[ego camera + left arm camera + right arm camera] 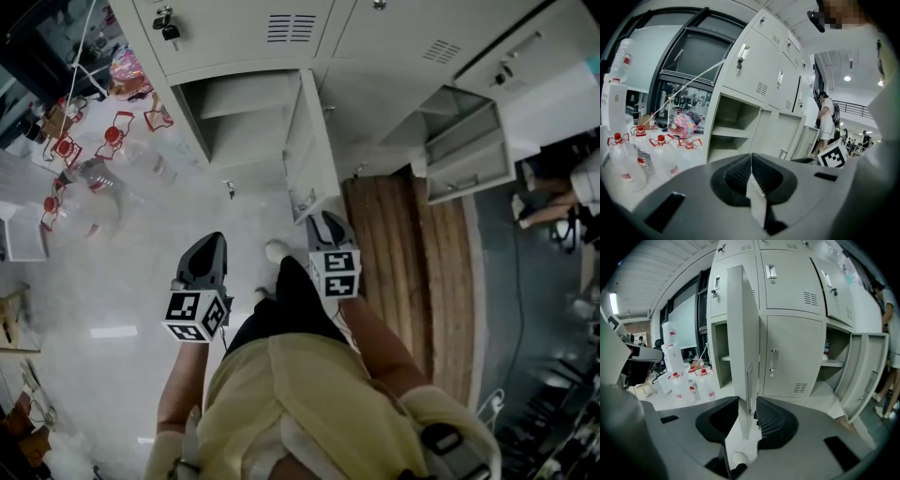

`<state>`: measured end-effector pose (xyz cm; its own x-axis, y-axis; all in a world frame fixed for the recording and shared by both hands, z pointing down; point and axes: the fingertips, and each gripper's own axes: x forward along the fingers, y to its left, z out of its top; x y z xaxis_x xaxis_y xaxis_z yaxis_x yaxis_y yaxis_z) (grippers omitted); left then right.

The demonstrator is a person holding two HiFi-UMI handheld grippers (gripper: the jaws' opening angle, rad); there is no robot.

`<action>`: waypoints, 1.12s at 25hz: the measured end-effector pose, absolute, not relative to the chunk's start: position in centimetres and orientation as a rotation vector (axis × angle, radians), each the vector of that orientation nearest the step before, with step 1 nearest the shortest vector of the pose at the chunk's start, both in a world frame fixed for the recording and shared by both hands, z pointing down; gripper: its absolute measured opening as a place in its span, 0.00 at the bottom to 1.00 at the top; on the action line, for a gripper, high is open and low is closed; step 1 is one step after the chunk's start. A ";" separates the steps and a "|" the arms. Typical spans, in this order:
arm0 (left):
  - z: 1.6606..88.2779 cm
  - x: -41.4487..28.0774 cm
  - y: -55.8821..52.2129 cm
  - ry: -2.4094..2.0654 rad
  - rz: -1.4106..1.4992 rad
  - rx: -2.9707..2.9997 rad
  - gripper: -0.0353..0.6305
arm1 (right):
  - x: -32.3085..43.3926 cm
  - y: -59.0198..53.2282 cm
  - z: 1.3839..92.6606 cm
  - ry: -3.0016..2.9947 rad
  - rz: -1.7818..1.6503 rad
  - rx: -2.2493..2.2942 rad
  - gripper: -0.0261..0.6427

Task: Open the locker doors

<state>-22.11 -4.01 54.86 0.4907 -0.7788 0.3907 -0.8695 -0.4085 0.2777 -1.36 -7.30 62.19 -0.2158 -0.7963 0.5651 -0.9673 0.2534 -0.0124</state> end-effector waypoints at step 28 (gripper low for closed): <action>55.0 -22.8 -5.7 -1.373 0.215 2.278 0.06 | -1.8 -6.7 61.5 -2.053 0.533 1.648 0.21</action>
